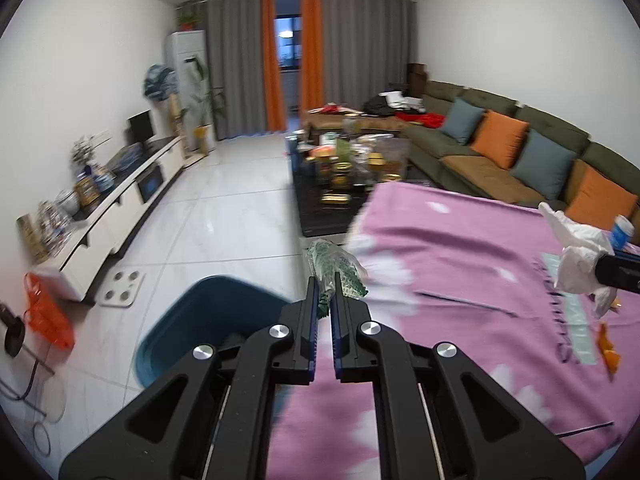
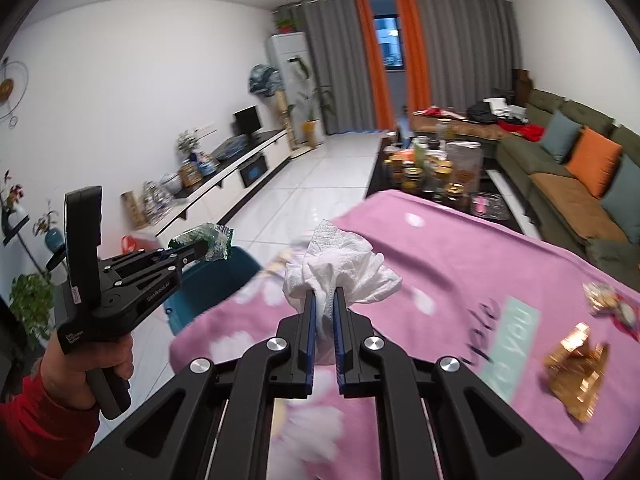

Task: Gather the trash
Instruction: 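Carry the clear plastic piece and white tissue over the teal bin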

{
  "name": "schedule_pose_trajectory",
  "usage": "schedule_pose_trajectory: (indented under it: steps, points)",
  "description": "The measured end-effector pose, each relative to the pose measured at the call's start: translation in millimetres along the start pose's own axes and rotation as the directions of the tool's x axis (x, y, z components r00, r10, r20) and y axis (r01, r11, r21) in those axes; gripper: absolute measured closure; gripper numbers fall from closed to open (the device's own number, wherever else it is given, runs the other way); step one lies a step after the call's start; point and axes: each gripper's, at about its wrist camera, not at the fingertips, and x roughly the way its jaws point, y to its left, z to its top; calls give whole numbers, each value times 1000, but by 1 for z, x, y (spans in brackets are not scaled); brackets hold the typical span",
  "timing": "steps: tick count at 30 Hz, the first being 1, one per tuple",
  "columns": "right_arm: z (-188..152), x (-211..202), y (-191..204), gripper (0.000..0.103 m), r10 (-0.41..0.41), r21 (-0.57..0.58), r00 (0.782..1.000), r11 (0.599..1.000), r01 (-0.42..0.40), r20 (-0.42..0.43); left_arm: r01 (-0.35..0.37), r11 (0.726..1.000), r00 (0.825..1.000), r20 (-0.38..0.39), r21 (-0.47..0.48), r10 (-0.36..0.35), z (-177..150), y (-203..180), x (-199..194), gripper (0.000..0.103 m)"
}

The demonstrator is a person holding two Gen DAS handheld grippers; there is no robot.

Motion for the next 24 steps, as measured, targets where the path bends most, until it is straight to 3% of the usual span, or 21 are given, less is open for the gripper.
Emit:
schedule_pose_trajectory:
  steps: [9, 24]
  points:
    - [23, 57, 51, 96, 97, -67, 992, 992, -102, -76, -98, 992, 994, -53, -80, 94, -20, 86, 5, 97]
    - [42, 155, 112, 96, 159, -135, 954, 971, -198, -254, -143, 981, 980, -158, -132, 122, -47, 115, 57, 97]
